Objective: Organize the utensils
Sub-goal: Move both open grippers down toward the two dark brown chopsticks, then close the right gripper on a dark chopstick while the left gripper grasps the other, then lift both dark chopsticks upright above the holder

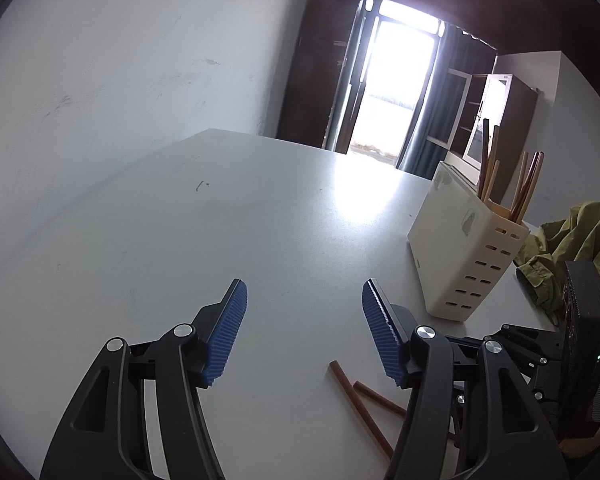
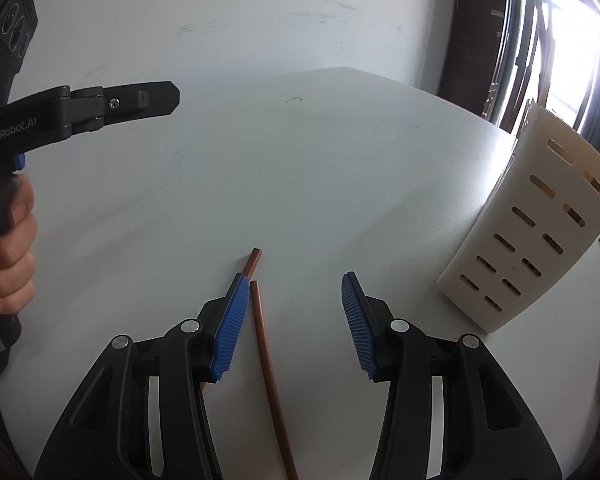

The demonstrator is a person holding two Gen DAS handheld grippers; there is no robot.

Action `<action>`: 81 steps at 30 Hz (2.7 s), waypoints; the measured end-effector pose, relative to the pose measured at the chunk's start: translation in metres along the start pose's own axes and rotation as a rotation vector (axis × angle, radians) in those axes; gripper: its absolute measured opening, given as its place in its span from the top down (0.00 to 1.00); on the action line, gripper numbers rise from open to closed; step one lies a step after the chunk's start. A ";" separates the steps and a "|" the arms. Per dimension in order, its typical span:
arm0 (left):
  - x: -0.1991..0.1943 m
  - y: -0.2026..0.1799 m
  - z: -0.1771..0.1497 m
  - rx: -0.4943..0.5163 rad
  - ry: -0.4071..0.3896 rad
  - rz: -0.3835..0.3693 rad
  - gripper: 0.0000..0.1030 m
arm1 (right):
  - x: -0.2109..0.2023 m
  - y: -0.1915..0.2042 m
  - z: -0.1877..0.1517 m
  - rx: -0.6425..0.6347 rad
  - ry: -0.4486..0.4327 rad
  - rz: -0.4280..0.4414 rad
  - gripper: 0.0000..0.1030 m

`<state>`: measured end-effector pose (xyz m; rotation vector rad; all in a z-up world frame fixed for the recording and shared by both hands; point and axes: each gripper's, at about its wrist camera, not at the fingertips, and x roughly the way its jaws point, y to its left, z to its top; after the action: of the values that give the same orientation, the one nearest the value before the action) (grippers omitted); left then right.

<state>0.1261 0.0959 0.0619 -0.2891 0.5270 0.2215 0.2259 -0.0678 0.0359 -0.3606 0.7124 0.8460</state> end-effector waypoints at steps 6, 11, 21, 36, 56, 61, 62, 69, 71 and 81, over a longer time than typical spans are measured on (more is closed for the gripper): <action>0.011 0.003 -0.003 -0.004 0.050 0.000 0.42 | 0.016 0.006 -0.006 -0.032 0.077 0.003 0.53; 0.030 0.010 -0.008 0.007 0.119 0.047 0.42 | 0.029 0.013 -0.014 -0.039 0.127 0.025 0.53; 0.042 0.015 -0.015 -0.006 0.188 0.053 0.42 | 0.047 0.028 -0.026 -0.066 0.185 0.000 0.68; 0.082 -0.001 -0.040 0.040 0.387 0.040 0.47 | 0.043 0.012 -0.027 0.034 0.217 0.002 0.92; 0.103 -0.043 -0.065 0.189 0.472 0.060 0.81 | 0.032 -0.013 -0.031 0.117 0.218 -0.067 0.93; 0.106 -0.047 -0.064 0.233 0.475 0.073 0.88 | 0.026 -0.009 -0.037 0.152 0.208 -0.083 0.93; 0.106 -0.046 -0.064 0.227 0.477 0.070 0.91 | 0.025 -0.009 -0.037 0.157 0.205 -0.086 0.93; 0.098 -0.049 -0.053 0.233 0.447 0.058 0.93 | 0.000 -0.029 -0.024 0.189 0.130 -0.075 0.93; 0.087 -0.054 -0.044 0.228 0.413 0.043 0.93 | -0.011 -0.031 -0.021 0.201 0.096 -0.083 0.93; 0.004 -0.094 0.008 0.218 0.137 -0.070 0.94 | -0.088 -0.025 -0.009 0.232 -0.141 -0.083 0.93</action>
<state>0.1593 0.0114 0.0869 -0.1101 0.6700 0.0755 0.2017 -0.1367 0.0914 -0.1202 0.6515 0.6946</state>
